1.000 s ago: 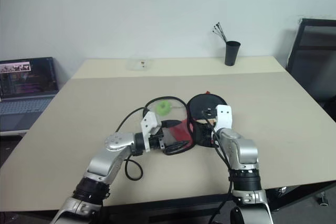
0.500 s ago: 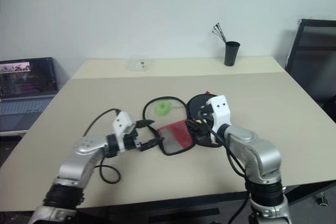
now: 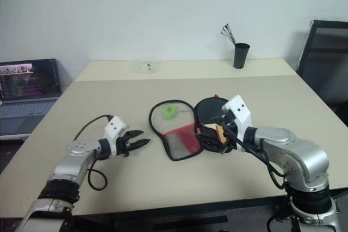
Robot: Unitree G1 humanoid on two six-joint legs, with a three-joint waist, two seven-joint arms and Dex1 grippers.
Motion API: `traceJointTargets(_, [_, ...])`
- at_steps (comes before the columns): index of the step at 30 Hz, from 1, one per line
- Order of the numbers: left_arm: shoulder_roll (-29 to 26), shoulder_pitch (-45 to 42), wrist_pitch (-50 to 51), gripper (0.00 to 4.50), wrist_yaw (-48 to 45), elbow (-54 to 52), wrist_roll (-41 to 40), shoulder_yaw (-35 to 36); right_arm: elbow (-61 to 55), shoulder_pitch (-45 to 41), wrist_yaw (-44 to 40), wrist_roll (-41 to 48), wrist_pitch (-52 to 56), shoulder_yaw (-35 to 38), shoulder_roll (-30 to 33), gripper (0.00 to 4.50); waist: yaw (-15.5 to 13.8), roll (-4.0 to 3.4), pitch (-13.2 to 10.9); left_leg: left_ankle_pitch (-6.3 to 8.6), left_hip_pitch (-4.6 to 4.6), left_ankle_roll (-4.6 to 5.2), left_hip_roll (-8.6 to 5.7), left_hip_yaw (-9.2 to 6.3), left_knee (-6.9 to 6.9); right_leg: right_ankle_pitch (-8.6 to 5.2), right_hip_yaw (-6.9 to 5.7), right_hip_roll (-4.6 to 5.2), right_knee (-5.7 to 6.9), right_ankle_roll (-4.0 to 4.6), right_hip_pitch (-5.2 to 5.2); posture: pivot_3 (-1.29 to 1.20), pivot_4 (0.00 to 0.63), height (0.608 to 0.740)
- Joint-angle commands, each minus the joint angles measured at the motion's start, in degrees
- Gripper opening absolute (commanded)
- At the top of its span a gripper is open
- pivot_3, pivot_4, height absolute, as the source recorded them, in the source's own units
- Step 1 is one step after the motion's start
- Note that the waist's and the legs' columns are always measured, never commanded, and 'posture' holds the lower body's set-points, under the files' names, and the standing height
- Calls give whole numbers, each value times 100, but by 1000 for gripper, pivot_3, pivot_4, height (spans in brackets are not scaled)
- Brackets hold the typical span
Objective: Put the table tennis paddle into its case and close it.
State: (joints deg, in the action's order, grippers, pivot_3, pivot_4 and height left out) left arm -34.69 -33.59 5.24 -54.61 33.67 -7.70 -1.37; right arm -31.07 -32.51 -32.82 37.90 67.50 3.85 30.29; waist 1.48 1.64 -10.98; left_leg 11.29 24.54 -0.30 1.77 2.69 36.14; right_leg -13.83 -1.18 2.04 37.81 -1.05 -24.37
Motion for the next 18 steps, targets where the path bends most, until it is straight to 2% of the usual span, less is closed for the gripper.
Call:
traceJointTargets(1, [185,-434,-288,782,144,591,267,-144,-95,-2,-133,134,-223,170,198,4500,-13,3,2,0,0,0,-1,0,1,0,0,1,2,0,0,0,150,740])
traceJointTargets(3, [389,-659,-406,38,232,894,337,-176,-68,27,-89,119,-264,181,247,4500,-36,4,3,0,-1,0,-1,-3,6,0,-3,0,5,0,3,0,150,740])
traceJointTargets(12, [988,-1822,-1094,38,235,2055,611,-288,-74,203,-49,113,-384,286,450,4500,-159,7,2,4,23,6,-2,-8,60,4,-26,1,9,-5,12,0,150,740])
traceJointTargets(18, [1507,-2574,-1001,38,-110,1820,360,-222,-144,527,-94,156,-450,572,753,4500,-173,13,-2,10,37,15,-8,-34,72,4,-36,4,3,-7,14,0,150,740])
